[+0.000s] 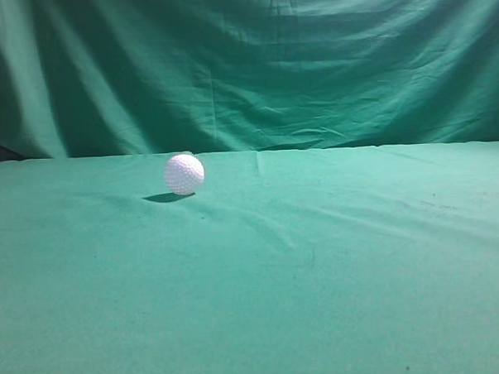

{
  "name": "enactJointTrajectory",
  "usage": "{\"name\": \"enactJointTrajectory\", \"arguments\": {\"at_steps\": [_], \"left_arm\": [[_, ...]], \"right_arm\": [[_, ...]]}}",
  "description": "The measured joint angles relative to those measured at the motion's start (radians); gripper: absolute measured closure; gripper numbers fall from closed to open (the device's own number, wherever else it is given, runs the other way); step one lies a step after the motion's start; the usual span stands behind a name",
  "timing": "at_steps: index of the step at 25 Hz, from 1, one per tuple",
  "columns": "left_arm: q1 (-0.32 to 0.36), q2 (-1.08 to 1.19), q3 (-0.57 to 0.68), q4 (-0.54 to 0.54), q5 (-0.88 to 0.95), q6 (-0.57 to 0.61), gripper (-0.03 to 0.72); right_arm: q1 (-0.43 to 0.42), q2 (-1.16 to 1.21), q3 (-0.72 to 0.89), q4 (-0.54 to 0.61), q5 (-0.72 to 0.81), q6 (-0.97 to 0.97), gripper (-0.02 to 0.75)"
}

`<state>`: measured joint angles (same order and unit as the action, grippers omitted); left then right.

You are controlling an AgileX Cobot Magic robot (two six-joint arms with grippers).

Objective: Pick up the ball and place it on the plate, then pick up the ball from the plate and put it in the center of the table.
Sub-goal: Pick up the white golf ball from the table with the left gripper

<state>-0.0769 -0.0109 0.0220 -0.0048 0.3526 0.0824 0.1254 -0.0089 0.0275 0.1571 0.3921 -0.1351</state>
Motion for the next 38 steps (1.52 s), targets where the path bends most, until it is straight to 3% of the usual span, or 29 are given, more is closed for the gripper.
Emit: {"name": "enactJointTrajectory", "arguments": {"at_steps": [19,24,32,35,38], "left_arm": [[0.0,0.0,0.0,0.0,-0.002,0.0,0.688],[0.0,0.0,0.0,-0.093,-0.135,-0.001,0.688],[0.0,0.0,0.0,-0.123,-0.325,-0.004,0.688],[0.0,0.0,0.0,-0.158,-0.515,-0.114,0.688],[0.0,0.0,-0.01,-0.069,-0.587,-0.246,0.688]], "right_arm": [[0.0,0.0,0.0,0.0,0.0,0.0,0.738],[0.0,0.0,0.0,0.0,0.0,0.0,0.738],[0.0,0.0,0.0,0.0,0.0,0.0,0.738],[0.0,0.0,0.0,0.0,0.0,0.0,0.738],[0.0,0.0,0.0,0.0,0.0,0.0,0.738]]}}
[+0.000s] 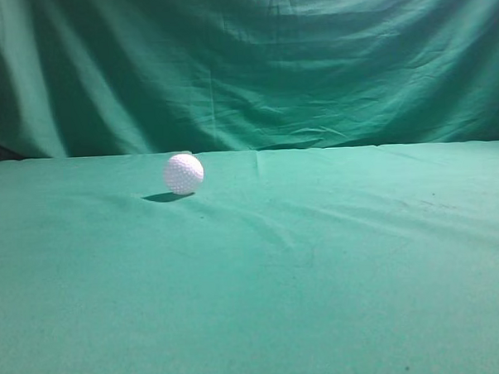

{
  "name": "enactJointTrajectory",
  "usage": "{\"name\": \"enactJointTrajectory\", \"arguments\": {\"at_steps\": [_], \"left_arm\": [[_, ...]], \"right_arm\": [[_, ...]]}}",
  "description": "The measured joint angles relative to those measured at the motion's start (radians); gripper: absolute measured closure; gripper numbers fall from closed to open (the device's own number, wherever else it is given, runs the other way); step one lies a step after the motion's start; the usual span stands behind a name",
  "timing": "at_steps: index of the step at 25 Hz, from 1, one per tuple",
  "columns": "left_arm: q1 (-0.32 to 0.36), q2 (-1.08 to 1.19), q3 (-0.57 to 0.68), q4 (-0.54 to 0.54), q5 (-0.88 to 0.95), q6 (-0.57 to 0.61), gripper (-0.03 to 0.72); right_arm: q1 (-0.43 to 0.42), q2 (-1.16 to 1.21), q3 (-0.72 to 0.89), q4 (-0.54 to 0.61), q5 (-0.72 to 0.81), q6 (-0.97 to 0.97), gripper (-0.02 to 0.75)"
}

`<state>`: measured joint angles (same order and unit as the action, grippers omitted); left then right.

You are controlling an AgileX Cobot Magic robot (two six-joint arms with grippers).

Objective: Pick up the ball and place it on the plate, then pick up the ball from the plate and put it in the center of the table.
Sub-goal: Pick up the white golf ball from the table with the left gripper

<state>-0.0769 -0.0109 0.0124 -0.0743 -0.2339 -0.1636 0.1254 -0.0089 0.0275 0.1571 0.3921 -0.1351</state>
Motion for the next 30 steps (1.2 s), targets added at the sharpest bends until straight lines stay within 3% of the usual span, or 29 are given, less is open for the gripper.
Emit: {"name": "enactJointTrajectory", "arguments": {"at_steps": [5,9,22,26,30], "left_arm": [[0.0,0.067,-0.146,0.221,0.125,-0.279,0.688],[0.0,0.214,-0.244,0.31,0.159,-0.388,0.688],[0.0,0.554,-0.271,0.367,0.076,-0.435,0.688],[-0.035,0.639,-0.369,0.508,0.226,-0.491,0.688],[-0.147,0.761,-0.528,0.541,0.483,-0.47,0.688]], "right_arm": [[0.0,0.0,0.0,0.0,0.0,0.0,0.738],[0.0,0.0,0.0,0.0,0.0,0.0,0.738],[0.0,0.0,0.0,0.0,0.0,0.0,0.738],[0.0,0.0,0.0,0.0,0.0,0.0,0.738],[0.0,0.0,0.0,0.0,0.0,0.0,0.738]]}}
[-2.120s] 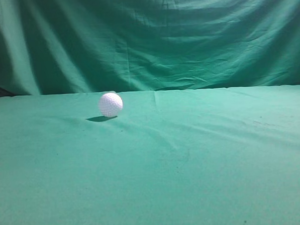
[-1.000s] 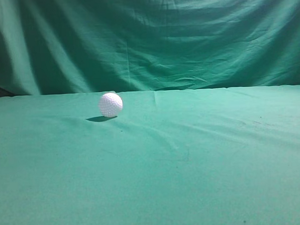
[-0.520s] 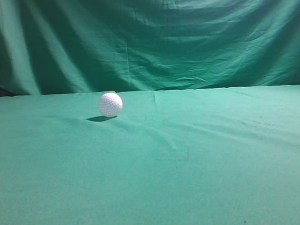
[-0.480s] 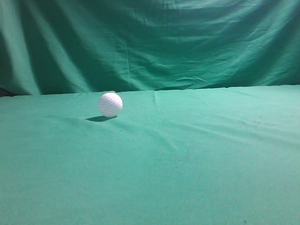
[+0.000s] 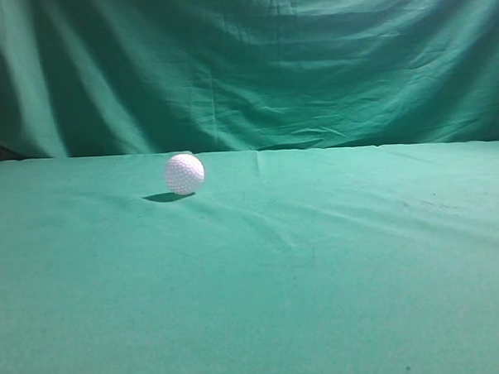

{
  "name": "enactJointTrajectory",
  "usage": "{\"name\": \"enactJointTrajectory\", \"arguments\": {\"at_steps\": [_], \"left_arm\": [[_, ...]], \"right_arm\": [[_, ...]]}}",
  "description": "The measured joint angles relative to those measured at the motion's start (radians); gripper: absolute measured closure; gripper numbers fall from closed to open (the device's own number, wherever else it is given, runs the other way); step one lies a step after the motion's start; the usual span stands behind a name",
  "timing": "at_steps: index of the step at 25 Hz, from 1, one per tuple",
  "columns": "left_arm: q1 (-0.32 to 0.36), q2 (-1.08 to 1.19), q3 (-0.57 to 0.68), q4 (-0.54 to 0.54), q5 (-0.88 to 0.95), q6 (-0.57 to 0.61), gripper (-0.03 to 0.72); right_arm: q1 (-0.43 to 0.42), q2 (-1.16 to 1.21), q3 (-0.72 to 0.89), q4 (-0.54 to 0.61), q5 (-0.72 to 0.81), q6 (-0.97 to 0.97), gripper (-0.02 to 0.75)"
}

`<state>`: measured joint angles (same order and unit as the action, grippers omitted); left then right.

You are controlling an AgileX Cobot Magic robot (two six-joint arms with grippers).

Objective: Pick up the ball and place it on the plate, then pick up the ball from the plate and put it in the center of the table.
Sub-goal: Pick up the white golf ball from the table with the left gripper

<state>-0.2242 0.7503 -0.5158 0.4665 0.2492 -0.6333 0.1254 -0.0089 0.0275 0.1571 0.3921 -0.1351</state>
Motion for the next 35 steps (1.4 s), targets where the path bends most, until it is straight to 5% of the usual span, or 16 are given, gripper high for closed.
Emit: {"name": "enactJointTrajectory", "arguments": {"at_steps": [8,18,34,35], "left_arm": [[-0.26,0.29,-0.311,-0.152,0.279,0.275,0.688],[-0.277,0.722,-0.601,-0.591,0.431,0.753,0.688],[-0.277,1.249,-1.112,-0.63,0.685,0.801,0.688],[-0.277,1.257,-1.121,-0.619,0.685,0.801,0.639]], "right_arm": [[0.0,0.0,0.0,0.0,0.0,0.0,0.738],[0.0,0.0,0.0,0.0,0.0,0.0,0.738],[0.0,0.0,0.0,0.0,0.0,0.0,0.738],[0.0,0.0,0.0,0.0,0.0,0.0,0.738]]}}
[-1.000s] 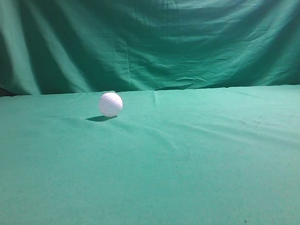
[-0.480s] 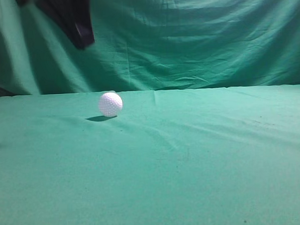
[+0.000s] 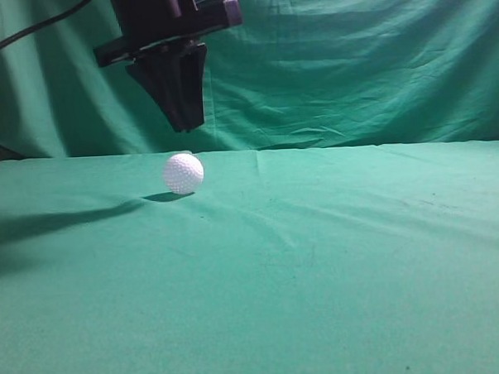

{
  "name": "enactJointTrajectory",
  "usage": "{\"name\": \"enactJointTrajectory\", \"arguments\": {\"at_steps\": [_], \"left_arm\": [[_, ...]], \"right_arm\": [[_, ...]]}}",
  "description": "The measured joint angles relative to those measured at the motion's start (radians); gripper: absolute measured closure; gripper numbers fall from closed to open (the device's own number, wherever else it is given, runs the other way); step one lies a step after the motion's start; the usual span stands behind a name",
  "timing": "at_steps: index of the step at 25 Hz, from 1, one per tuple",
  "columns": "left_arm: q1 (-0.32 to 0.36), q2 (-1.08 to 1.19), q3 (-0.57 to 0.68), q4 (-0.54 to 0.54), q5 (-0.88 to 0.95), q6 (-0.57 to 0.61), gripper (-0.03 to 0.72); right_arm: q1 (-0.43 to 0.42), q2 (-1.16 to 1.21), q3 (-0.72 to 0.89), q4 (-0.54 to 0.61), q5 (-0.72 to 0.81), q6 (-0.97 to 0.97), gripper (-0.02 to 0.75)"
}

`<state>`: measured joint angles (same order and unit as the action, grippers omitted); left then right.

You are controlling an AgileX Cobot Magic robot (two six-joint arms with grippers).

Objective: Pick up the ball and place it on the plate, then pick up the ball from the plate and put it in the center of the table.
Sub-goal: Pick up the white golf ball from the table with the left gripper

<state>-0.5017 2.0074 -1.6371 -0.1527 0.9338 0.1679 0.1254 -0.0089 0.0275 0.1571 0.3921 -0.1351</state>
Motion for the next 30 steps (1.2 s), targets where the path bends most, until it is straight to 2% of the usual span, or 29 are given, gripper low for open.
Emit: {"name": "enactJointTrajectory", "arguments": {"at_steps": [1,3,5,6,7,9,12,16,18,27,30], "left_arm": [[0.0,0.0,0.0,0.0,0.0,0.0,0.639],[0.0,0.018,-0.015,0.038,0.0,-0.024,0.518],[0.0,0.032,-0.021,0.094,0.0,-0.091,0.364],[0.0,0.049,-0.026,0.133,-0.002,-0.144,0.191],[0.0,0.058,-0.026,0.144,-0.002,-0.157,0.113],[0.0,0.083,-0.026,0.147,-0.006,-0.169,0.04],[0.0,0.114,-0.026,0.145,-0.016,-0.176,0.043],[0.0,0.149,-0.028,0.143,-0.02,-0.185,0.293],[0.0,0.154,-0.035,0.141,-0.023,-0.198,0.369],[0.0,0.156,-0.039,0.141,-0.026,-0.215,0.36],[0.0,0.162,-0.074,0.147,-0.001,-0.215,0.36]], "right_arm": [[0.0,0.0,0.0,0.0,0.0,0.0,0.738],[0.0,0.0,0.0,0.0,0.0,0.0,0.738],[0.0,0.0,0.0,0.0,0.0,0.0,0.738],[0.0,0.0,0.0,0.0,0.0,0.0,0.738],[0.0,0.0,0.0,0.0,0.0,0.0,0.738],[0.0,0.0,0.0,0.0,0.0,0.0,0.738],[0.0,0.0,0.0,0.0,0.0,0.0,0.738],[0.0,0.0,0.0,0.0,0.0,0.0,0.738],[0.0,0.0,0.0,0.0,0.0,0.0,0.738],[0.0,0.0,0.0,0.0,0.0,0.0,0.738],[0.0,0.0,0.0,0.0,0.0,0.0,0.738]]}}
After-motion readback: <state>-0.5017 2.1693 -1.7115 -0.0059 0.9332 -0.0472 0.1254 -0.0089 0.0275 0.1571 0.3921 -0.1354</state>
